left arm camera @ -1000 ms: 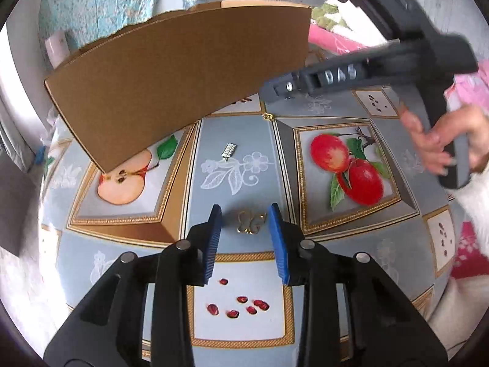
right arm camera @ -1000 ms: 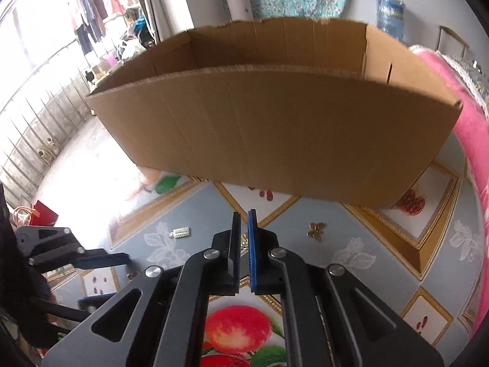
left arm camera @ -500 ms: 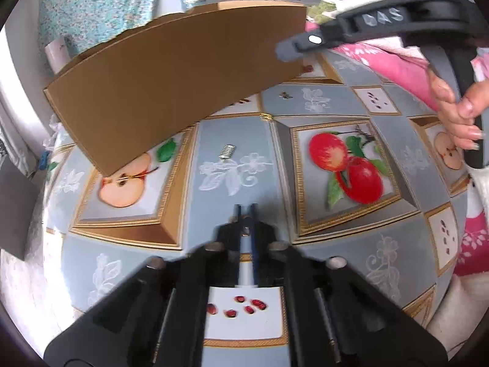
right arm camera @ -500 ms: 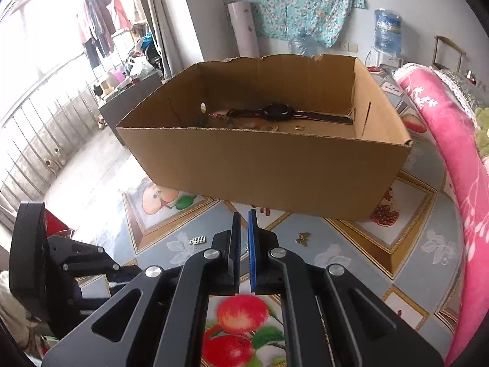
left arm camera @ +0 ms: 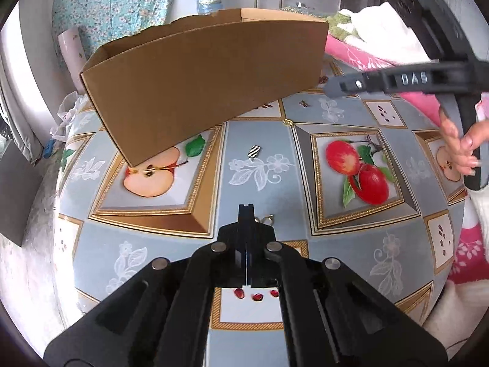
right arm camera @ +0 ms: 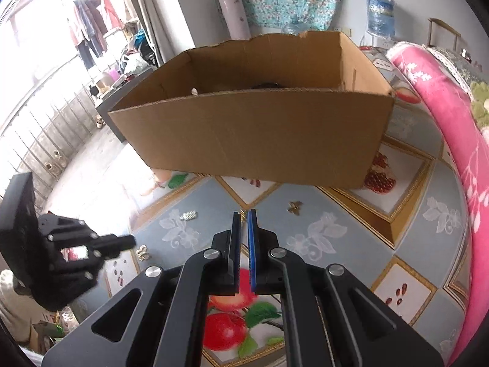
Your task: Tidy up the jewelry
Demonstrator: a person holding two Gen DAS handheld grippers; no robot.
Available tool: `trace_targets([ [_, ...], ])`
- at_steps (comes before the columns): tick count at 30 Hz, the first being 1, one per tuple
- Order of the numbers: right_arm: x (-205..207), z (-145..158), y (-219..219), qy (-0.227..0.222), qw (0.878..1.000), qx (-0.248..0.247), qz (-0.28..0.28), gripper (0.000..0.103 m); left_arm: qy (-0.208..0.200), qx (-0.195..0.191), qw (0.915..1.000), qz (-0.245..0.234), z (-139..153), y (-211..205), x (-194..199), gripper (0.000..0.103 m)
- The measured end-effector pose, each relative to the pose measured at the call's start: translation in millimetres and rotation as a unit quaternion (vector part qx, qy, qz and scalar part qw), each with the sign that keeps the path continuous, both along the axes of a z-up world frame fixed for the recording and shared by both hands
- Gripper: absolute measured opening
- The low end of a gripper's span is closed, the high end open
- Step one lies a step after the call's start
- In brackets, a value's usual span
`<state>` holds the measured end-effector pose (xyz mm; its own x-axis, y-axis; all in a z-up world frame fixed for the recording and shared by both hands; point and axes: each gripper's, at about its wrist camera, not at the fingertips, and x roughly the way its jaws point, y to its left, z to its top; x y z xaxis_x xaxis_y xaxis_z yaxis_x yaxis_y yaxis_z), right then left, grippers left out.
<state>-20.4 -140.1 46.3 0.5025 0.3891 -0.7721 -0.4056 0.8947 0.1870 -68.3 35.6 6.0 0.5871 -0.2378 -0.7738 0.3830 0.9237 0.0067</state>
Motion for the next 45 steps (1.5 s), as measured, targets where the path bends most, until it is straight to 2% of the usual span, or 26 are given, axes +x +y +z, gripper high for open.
trace_targets([
  [4,10,-13,-12,0.004,0.999,-0.034,-0.023,0.005,-0.001,-0.004,1.0,0.003,3,3,3,0.002],
  [8,19,-25,-18,0.019,0.999,-0.024,-0.015,0.006,0.005,-0.009,0.9999,-0.004,-1,-3,21,0.026],
  [9,21,-26,-18,0.019,0.999,-0.024,-0.009,0.008,0.008,-0.012,0.9998,-0.015,-2,-7,29,0.028],
  [11,26,-28,-14,0.012,0.999,-0.032,0.0,0.024,0.003,-0.005,0.9997,-0.022,-3,-14,39,0.03],
  [13,33,-29,-8,0.002,0.999,-0.044,0.013,0.036,0.004,0.0,0.9993,-0.036,-5,-21,53,0.03],
  [14,35,-29,-4,0.0,0.999,-0.048,0.018,0.037,0.008,-0.001,0.9991,-0.042,-7,-24,60,0.03],
  [19,47,-38,13,-0.006,0.996,-0.091,0.022,0.037,0.018,0.008,0.9977,-0.064,-13,-35,76,0.028],
  [21,47,-38,18,-0.013,0.995,-0.101,0.018,0.035,0.015,0.011,0.9972,-0.073,-12,-39,76,0.018],
  [22,47,-38,19,-0.013,0.995,-0.097,0.017,0.029,0.016,0.016,0.997,-0.074,-11,-41,76,0.008],
  [23,47,-38,20,-0.011,0.995,-0.094,0.017,0.022,0.015,0.024,0.9966,-0.077,-10,-44,75,0.005],
  [24,46,-38,23,-0.009,0.996,-0.091,0.02,0.018,0.012,0.031,0.9965,-0.077,-9,-45,74,0.005],
  [25,45,-38,24,-0.006,0.996,-0.086,0.024,0.009,0.012,0.033,0.9966,-0.075,-9,-46,74,0.005],
  [28,42,-38,26,-0.015,0.995,-0.096,0.02,0.008,0.013,0.027,0.9969,-0.072,-8,-46,76,0.005],
  [33,39,-34,16,-0.01,0.997,-0.08,-0.001,0.008,0.019,0.023,0.9975,-0.064,-6,-42,79,0.004],
  [39,28,2,-3,-0.026,0.999,-0.038,-0.014,0.008,0.008,0.005,0.9984,-0.057,15,-24,68,0.004],
  [42,23,32,-12,-0.041,0.999,-0.001,-0.012,0.008,0.002,-0.02,0.9985,-0.05,37,-16,67,0.004],
  [45,27,70,-11,-0.062,0.998,0.025,0.0,0.008,-0.004,-0.052,0.9973,-0.051,73,-9,74,0.004],
])
